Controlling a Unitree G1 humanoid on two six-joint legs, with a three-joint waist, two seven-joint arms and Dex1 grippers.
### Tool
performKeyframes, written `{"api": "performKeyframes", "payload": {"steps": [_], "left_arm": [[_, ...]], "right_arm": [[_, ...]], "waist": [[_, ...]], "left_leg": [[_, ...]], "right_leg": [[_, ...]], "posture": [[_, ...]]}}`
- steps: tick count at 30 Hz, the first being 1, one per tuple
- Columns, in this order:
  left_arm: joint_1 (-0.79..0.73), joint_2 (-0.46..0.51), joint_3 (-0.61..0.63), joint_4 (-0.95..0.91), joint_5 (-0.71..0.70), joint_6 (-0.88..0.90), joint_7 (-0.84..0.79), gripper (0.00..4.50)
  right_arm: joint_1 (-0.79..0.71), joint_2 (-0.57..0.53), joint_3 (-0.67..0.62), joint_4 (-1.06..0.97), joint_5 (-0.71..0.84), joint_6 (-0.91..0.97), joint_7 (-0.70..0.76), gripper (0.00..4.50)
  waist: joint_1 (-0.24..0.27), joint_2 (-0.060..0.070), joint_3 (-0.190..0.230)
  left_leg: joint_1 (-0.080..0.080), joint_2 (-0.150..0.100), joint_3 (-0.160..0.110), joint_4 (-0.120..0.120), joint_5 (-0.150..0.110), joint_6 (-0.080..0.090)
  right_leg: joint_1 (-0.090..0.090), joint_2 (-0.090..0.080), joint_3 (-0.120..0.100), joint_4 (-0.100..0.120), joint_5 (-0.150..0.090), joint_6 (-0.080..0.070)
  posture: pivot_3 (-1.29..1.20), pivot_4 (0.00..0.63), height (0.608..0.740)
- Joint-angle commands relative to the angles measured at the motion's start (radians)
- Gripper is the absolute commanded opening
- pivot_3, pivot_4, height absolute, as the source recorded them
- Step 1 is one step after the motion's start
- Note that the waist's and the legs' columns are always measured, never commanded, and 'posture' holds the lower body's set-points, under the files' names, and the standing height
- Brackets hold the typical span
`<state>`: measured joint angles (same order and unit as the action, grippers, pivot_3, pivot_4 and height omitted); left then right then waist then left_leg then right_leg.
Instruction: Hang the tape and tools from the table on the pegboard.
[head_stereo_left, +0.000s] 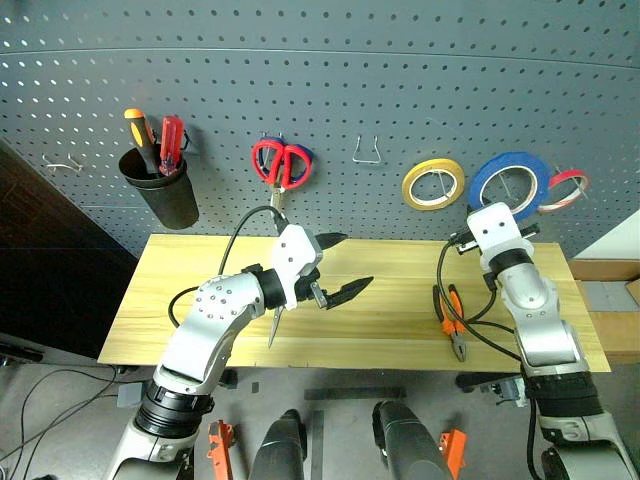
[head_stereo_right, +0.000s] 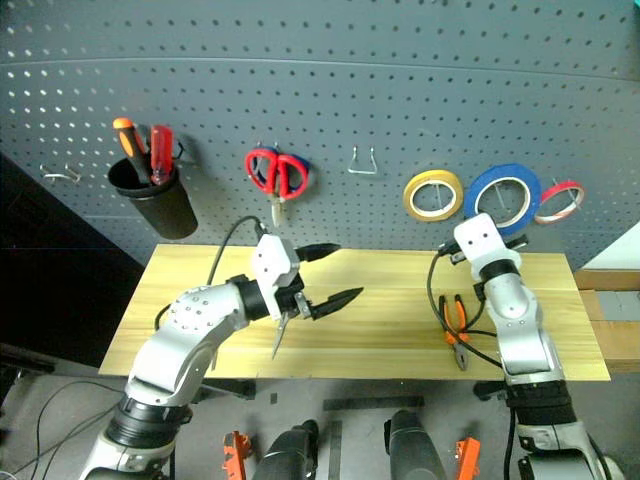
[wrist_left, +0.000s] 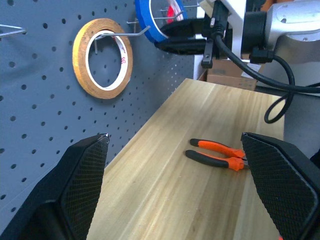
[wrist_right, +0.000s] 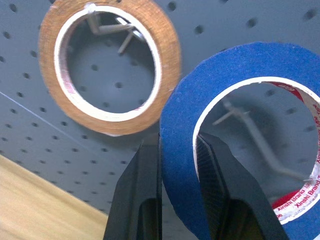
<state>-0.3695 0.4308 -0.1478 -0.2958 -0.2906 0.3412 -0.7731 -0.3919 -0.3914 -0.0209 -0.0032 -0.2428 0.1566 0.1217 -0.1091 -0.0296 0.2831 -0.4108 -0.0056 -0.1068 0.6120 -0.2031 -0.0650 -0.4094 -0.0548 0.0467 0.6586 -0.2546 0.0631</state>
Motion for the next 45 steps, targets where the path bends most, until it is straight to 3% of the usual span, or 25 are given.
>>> {"api": "performKeyframes", "payload": {"steps": [1,2,7,12,16,20,28,37,41,45], "left_arm": [[-0.014,-0.002,0.018,-0.004,0.002,-0.028,0.009,4.50],[-0.014,-0.001,0.018,0.001,0.003,-0.032,0.009,4.50],[0.007,0.051,0.014,0.046,0.049,-0.090,-0.024,4.50],[-0.018,0.112,0.048,0.142,0.058,-0.129,-0.054,4.50],[0.003,0.150,0.024,0.150,0.064,-0.153,-0.115,4.50],[0.016,0.155,-0.005,0.148,0.084,-0.168,-0.144,4.50],[0.040,0.143,-0.035,0.117,0.102,-0.165,-0.147,4.50],[0.048,0.141,-0.033,0.111,0.105,-0.159,-0.137,4.50],[0.055,0.137,-0.028,0.110,0.097,-0.153,-0.129,4.50],[0.066,0.129,-0.010,0.107,0.077,-0.134,-0.117,4.50]], "right_arm": [[0.001,0.015,-0.030,-0.039,0.044,-0.027,-0.001,0.68],[0.013,0.019,-0.032,-0.050,0.051,-0.020,0.002,1.40],[0.169,0.055,-0.045,-0.219,0.077,0.119,0.013,3.07],[0.361,0.136,-0.043,-0.405,0.099,0.512,0.025,4.48],[0.350,0.191,-0.007,-0.467,0.131,0.856,0.044,4.48],[0.278,0.203,-0.021,-0.413,0.153,0.957,0.041,4.48],[0.147,0.184,-0.046,-0.176,0.183,0.942,0.042,4.48],[0.096,0.178,-0.053,0.001,0.209,0.901,0.046,4.48],[0.080,0.175,-0.052,0.050,0.229,0.910,0.060,3.61],[0.073,0.175,-0.026,0.085,0.228,0.868,0.052,2.26]], "waist": [[0.001,0.000,0.000],[0.001,0.000,0.000],[0.006,0.000,0.000],[0.012,0.001,-0.001],[0.004,0.001,-0.001],[-0.001,0.001,-0.001],[-0.002,0.001,-0.001],[-0.003,0.001,-0.001],[-0.004,0.001,-0.001],[-0.004,0.000,-0.002]], "left_leg": [[0.000,0.000,0.000,0.000,0.000,0.000],[0.000,0.000,0.000,0.000,0.000,0.000],[0.000,0.000,-0.001,-0.001,0.000,0.000],[0.000,0.000,-0.002,-0.001,0.000,0.000],[0.000,0.001,0.000,0.000,0.000,0.000],[0.001,0.001,0.000,0.001,0.001,-0.001],[0.000,0.001,-0.001,0.000,0.001,-0.001],[-0.001,0.001,-0.001,0.000,0.001,0.000],[-0.001,0.001,-0.001,0.001,0.001,0.000],[-0.001,0.001,-0.001,0.001,0.001,0.000]], "right_leg": [[0.000,0.000,0.000,0.000,0.000,0.000],[0.000,0.000,0.000,0.000,0.000,0.000],[0.000,0.000,-0.001,0.000,0.000,0.000],[-0.001,0.000,-0.001,0.001,0.000,0.000],[-0.001,0.000,-0.001,0.001,0.000,0.000],[-0.001,0.000,-0.001,0.002,-0.002,0.003],[-0.002,0.000,-0.001,0.002,0.000,0.001],[-0.003,0.000,-0.001,0.003,0.001,-0.002],[-0.003,0.000,-0.001,0.003,0.002,-0.002],[-0.002,0.001,-0.001,0.004,0.002,-0.002]], "posture": [[-0.14,0.272,0.740],[-0.14,0.272,0.740],[-0.15,0.260,0.740],[-0.15,0.255,0.740],[-0.16,0.256,0.740],[-0.17,0.259,0.740],[-0.15,0.257,0.740],[-0.14,0.252,0.740],[-0.14,0.251,0.740],[-0.14,0.251,0.740]]}}
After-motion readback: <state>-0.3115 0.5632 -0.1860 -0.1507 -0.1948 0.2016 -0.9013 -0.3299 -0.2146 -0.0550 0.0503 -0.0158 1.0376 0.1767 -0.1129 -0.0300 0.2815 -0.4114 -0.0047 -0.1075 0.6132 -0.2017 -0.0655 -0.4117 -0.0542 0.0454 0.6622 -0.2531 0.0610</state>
